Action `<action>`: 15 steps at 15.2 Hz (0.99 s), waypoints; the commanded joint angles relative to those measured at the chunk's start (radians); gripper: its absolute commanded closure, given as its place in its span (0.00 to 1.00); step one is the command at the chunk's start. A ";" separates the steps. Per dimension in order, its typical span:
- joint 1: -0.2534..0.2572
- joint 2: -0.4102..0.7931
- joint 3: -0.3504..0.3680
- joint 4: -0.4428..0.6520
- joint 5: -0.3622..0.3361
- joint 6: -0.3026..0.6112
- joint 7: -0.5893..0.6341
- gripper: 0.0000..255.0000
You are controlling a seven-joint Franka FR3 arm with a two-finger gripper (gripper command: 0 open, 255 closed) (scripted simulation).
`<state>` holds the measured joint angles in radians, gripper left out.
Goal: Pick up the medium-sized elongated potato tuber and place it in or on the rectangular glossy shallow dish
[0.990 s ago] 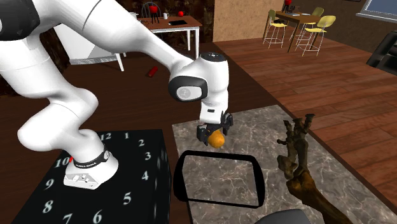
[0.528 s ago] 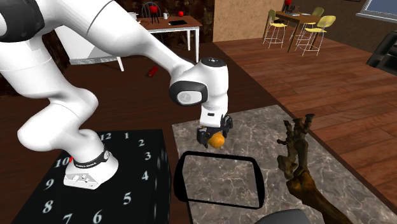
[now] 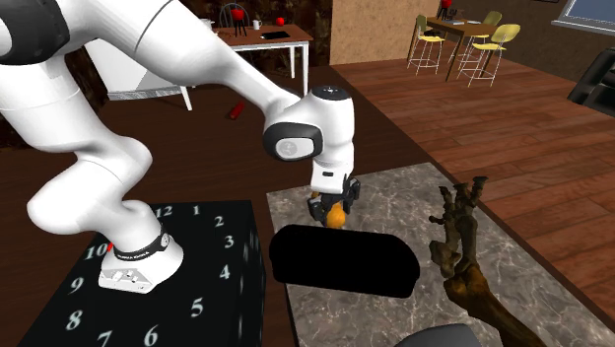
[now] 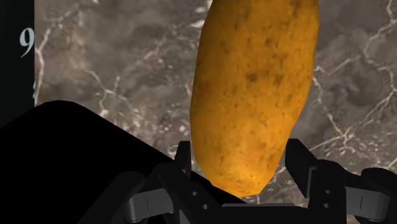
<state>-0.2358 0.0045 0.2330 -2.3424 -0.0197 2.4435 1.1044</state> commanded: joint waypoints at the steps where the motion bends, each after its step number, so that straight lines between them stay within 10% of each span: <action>1: -0.004 0.007 -0.005 -0.004 -0.003 0.001 0.000 1.00; 15: -0.005 -0.089 -0.007 0.053 0.030 -0.150 -0.026 1.00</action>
<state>-0.2403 -0.0806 0.2264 -2.2981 0.0087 2.3068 1.0809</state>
